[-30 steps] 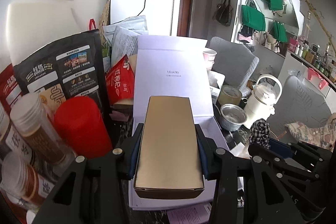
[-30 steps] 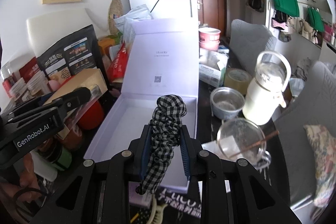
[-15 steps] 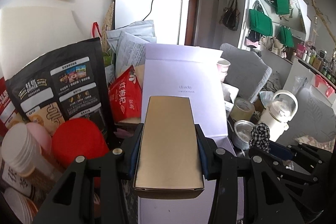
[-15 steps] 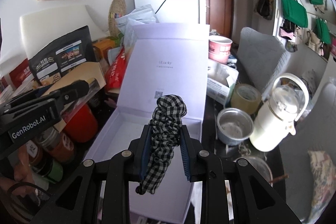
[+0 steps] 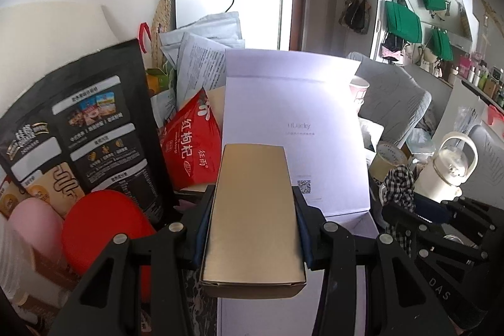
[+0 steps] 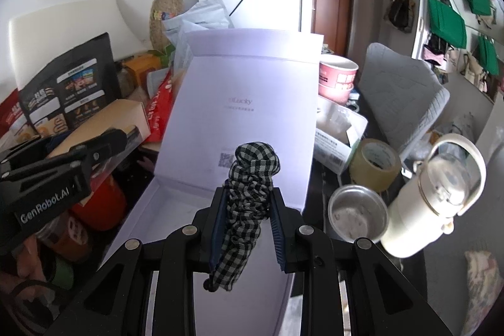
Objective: Organize rigid objects
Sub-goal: 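Carry the gold box and scrunchie over the open white box with both tools, then lower and release the gold box with the left tool while the right tool releases the scrunchie inside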
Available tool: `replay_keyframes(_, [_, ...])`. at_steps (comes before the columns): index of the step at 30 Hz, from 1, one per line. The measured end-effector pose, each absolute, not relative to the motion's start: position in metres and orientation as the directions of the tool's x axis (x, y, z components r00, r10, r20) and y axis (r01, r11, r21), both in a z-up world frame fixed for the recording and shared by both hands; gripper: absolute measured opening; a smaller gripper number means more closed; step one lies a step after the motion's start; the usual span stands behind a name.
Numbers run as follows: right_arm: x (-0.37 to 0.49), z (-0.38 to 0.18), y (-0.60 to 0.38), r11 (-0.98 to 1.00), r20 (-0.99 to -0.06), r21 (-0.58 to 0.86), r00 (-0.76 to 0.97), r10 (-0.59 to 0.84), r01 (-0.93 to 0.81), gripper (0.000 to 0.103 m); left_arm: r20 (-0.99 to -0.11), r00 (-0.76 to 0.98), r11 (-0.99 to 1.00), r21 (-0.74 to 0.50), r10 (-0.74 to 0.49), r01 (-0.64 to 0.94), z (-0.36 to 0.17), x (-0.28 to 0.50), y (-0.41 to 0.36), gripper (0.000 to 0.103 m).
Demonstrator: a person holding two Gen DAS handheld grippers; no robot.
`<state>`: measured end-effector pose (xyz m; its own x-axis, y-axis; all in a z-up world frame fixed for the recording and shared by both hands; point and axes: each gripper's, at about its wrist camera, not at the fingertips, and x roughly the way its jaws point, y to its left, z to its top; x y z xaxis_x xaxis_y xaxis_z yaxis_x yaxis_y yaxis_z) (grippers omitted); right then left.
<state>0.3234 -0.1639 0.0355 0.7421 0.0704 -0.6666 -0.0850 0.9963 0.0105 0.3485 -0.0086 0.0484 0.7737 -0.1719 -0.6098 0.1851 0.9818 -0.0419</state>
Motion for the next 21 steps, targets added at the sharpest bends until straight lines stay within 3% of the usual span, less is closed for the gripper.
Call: replay_keyframes(21, [0.361,-0.009,-0.152,0.997,-0.756,-0.019,0.654,0.032,-0.070,0.028,-0.757,0.645,0.987,0.005,-0.101,0.160,0.005,0.384,-0.010,0.044])
